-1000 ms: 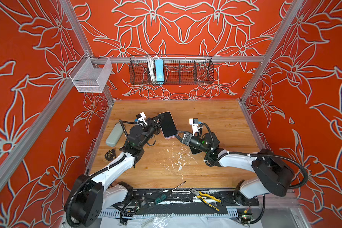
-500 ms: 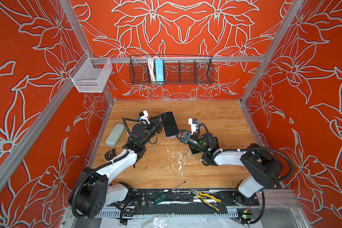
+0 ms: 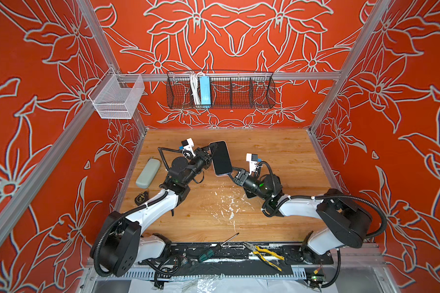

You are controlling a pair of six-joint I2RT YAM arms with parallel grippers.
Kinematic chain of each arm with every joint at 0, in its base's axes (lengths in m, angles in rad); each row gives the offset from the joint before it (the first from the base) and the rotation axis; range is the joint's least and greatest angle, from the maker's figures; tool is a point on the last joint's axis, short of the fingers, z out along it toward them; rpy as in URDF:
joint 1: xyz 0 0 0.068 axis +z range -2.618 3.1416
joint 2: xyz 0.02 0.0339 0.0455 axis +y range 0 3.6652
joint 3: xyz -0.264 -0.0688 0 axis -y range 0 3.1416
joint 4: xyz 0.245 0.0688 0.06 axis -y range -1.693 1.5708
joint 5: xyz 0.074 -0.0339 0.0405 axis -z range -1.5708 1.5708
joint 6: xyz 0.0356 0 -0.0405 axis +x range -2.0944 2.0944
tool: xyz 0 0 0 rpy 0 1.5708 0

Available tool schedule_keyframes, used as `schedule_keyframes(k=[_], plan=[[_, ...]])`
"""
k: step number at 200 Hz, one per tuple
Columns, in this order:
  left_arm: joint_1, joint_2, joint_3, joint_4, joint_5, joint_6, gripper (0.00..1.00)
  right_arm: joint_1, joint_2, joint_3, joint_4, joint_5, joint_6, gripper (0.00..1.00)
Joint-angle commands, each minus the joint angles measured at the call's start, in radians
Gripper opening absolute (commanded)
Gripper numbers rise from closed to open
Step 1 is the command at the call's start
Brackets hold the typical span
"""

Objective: Take the phone out of the phone case
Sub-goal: Remove the phone case from the phone.

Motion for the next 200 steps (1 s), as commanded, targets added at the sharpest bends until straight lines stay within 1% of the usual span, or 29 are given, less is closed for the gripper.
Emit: schedule_keyframes(k=[1, 20, 44, 58, 77, 84, 98, 129, 149, 164, 189, 200], plan=[[-0.001, 0.014, 0.023, 0.059, -0.004, 0.027, 0.0, 0.018, -0.029, -0.008, 0.034, 0.0, -0.002, 0.36], [-0.002, 0.009, 0.018, 0.043, -0.004, 0.042, 0.0, 0.021, -0.031, -0.007, 0.034, 0.006, -0.002, 0.33], [-0.002, 0.002, 0.009, 0.023, -0.007, 0.059, 0.0, 0.026, -0.042, -0.008, 0.025, 0.019, -0.002, 0.26], [-0.002, -0.001, 0.003, 0.02, -0.008, 0.063, 0.0, 0.027, -0.05, -0.008, 0.019, 0.027, -0.001, 0.2], [-0.001, -0.001, -0.004, 0.012, -0.008, 0.067, 0.0, 0.03, -0.06, -0.009, 0.018, 0.039, 0.005, 0.16], [-0.002, -0.001, -0.007, 0.008, -0.009, 0.067, 0.02, 0.031, -0.063, -0.01, 0.017, 0.042, 0.008, 0.15], [-0.002, 0.001, -0.013, 0.009, -0.008, 0.069, 0.09, 0.032, -0.067, -0.011, 0.026, 0.054, 0.019, 0.12], [-0.002, -0.002, -0.022, 0.001, -0.009, 0.073, 0.18, 0.035, -0.082, -0.02, 0.031, 0.08, 0.039, 0.09], [-0.002, -0.002, -0.025, -0.001, -0.009, 0.075, 0.27, 0.037, -0.089, -0.029, 0.038, 0.102, 0.048, 0.07], [-0.002, -0.004, -0.028, -0.002, -0.007, 0.075, 0.31, 0.037, -0.097, -0.037, 0.045, 0.118, 0.057, 0.06], [-0.002, -0.008, -0.034, -0.004, -0.009, 0.074, 0.32, 0.037, -0.101, -0.04, 0.047, 0.129, 0.069, 0.03], [-0.002, -0.012, -0.037, -0.004, -0.007, 0.072, 0.35, 0.037, -0.099, -0.042, 0.056, 0.133, 0.073, 0.03]])
